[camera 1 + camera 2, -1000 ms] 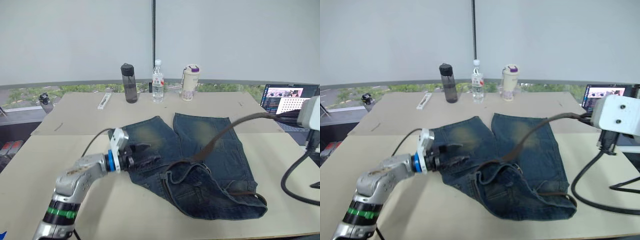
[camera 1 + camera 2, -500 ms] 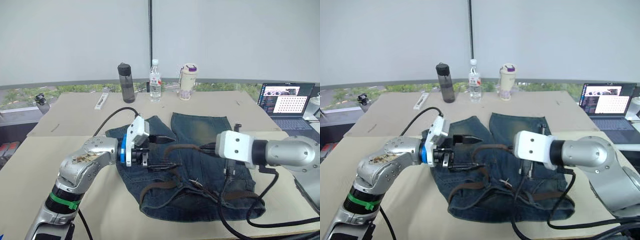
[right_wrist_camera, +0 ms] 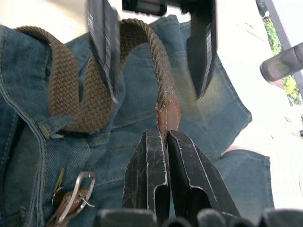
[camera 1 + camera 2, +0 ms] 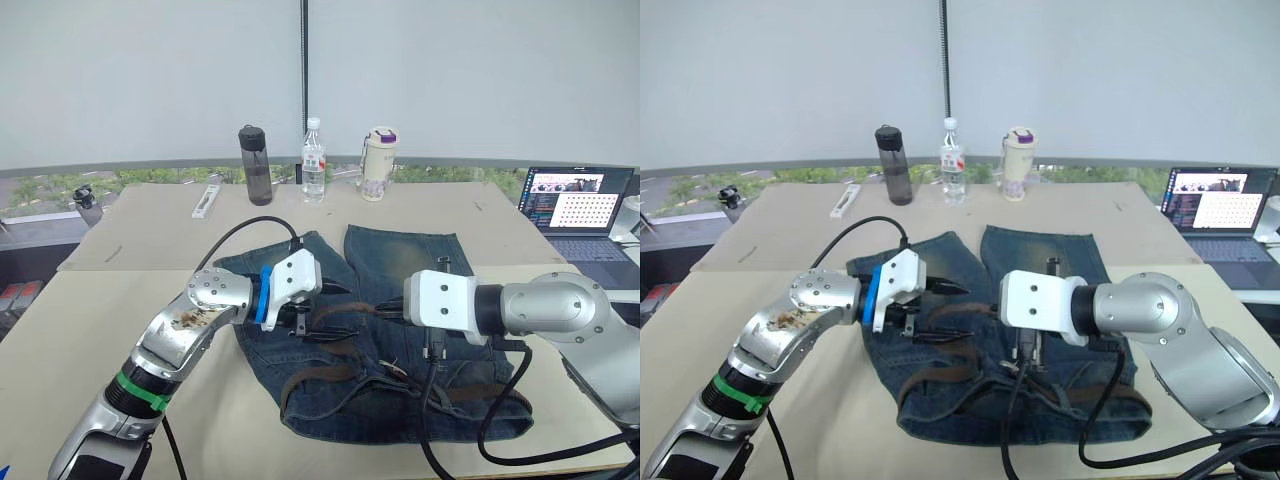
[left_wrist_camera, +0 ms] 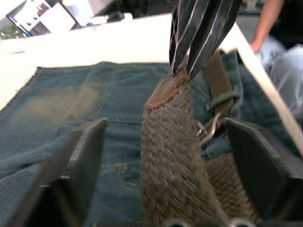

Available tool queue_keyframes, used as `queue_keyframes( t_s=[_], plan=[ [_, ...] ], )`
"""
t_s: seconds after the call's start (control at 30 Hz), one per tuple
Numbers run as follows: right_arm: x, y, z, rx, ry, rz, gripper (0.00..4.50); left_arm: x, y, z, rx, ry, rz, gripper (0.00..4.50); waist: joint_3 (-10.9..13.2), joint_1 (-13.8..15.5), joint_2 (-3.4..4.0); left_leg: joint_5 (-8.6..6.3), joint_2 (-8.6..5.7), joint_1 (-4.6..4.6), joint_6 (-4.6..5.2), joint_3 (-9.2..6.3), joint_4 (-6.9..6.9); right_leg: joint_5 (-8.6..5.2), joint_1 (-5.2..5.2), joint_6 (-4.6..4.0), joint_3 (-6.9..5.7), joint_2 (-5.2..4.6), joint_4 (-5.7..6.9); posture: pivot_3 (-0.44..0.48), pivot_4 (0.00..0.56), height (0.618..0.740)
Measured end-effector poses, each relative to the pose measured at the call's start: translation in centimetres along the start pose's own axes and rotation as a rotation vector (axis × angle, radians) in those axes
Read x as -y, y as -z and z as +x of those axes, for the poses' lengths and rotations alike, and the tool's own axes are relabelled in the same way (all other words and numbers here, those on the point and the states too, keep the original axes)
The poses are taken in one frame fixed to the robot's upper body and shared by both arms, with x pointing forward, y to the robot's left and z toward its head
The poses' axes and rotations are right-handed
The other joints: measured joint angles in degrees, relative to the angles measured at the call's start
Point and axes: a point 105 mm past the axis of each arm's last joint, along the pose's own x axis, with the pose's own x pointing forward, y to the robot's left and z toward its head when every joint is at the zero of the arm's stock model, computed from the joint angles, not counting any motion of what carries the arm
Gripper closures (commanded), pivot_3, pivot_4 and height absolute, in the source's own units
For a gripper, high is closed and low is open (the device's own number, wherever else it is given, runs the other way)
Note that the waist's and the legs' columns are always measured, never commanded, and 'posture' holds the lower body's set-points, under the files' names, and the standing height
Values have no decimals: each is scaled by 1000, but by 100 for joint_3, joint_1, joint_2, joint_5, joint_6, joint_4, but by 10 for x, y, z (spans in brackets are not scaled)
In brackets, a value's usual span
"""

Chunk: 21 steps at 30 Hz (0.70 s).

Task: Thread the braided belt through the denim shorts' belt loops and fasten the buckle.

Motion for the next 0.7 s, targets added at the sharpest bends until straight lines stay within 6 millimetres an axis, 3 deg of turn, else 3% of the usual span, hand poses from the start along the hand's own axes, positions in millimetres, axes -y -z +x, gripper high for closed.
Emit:
queue_keyframes(
  t_s=[0.1,0.27,0.3,0.4,0.47,0.57,0.7],
  plan=[
    [0,-1,1,2,2,8,4500,0,0,1,3,7,22,2807,0,0,0,0,0,-1,0,0,0,0,0,0,0,0,0,0,150,740],
    [-6,6,2,-10,8,124,2676,-4,14,-4,-15,-2,101,4456,0,0,0,0,2,0,0,0,-1,0,1,-1,0,0,1,0,150,740],
    [-11,15,0,-34,14,182,2396,-7,23,-7,-36,-9,121,4500,-1,18,-1,0,2,0,0,-1,-1,0,1,-2,-1,0,0,0,150,740],
    [-25,43,-2,-132,26,337,2396,-27,60,-30,-161,-68,146,4500,-1,23,-1,0,2,-2,1,-1,0,-12,-4,-29,0,0,4,0,150,740],
    [-34,52,-2,-167,28,398,2396,-36,73,-41,-199,-91,161,4500,0,17,-2,0,4,-4,1,0,0,-16,-7,-37,0,0,4,0,150,740],
    [-41,61,4,-186,58,468,2396,-44,68,-48,-182,-85,225,4500,2,14,-4,0,6,-9,1,1,-1,-13,-10,-29,-1,1,4,0,150,740],
    [-45,71,12,-202,99,543,2396,-32,62,-46,-148,-14,274,4500,1,-10,-3,0,8,-7,1,3,-2,-1,-9,-7,-1,3,8,0,150,740]
  ],
)
